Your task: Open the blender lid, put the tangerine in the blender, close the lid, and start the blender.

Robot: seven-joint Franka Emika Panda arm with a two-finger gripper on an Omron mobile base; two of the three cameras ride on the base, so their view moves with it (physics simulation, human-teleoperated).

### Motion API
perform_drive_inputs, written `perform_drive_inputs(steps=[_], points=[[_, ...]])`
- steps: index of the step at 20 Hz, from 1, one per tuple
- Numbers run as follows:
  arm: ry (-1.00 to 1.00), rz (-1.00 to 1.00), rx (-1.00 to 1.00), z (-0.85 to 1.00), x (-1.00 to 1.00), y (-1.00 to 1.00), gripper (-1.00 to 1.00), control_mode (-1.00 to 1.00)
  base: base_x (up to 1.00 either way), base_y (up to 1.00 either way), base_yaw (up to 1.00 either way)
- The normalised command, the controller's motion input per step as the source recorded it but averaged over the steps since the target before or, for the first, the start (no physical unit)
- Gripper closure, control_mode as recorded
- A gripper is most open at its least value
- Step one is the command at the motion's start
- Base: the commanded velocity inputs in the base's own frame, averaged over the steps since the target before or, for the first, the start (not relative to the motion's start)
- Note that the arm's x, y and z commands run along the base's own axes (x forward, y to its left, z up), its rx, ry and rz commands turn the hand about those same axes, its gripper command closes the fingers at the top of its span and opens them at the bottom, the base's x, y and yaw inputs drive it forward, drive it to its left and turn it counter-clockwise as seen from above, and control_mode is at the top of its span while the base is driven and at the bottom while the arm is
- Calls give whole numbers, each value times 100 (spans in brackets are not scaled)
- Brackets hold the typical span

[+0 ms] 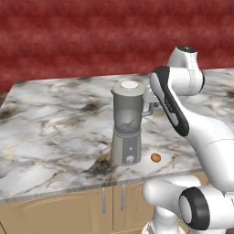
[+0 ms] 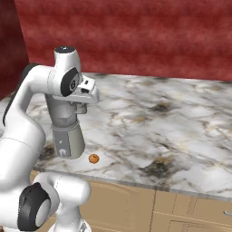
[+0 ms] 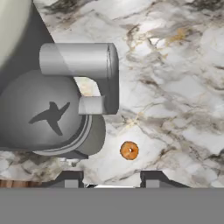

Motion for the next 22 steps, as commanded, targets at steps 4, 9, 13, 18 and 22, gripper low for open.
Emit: perform_drive_inputs(steps=[4,9,13,18,22], points=[[-19,0,-2,11,-26,4,-100,-100,0,0,0],[-29,0,-10,51,-59,36,-100,-100,0,0,0],[-22,3,-4,73,-35,61,-100,-100,0,0,0],[-4,8,0,45,12,63,-100,-100,0,0,0],[0,3,2,13,54,43,-100,-100,0,0,0]])
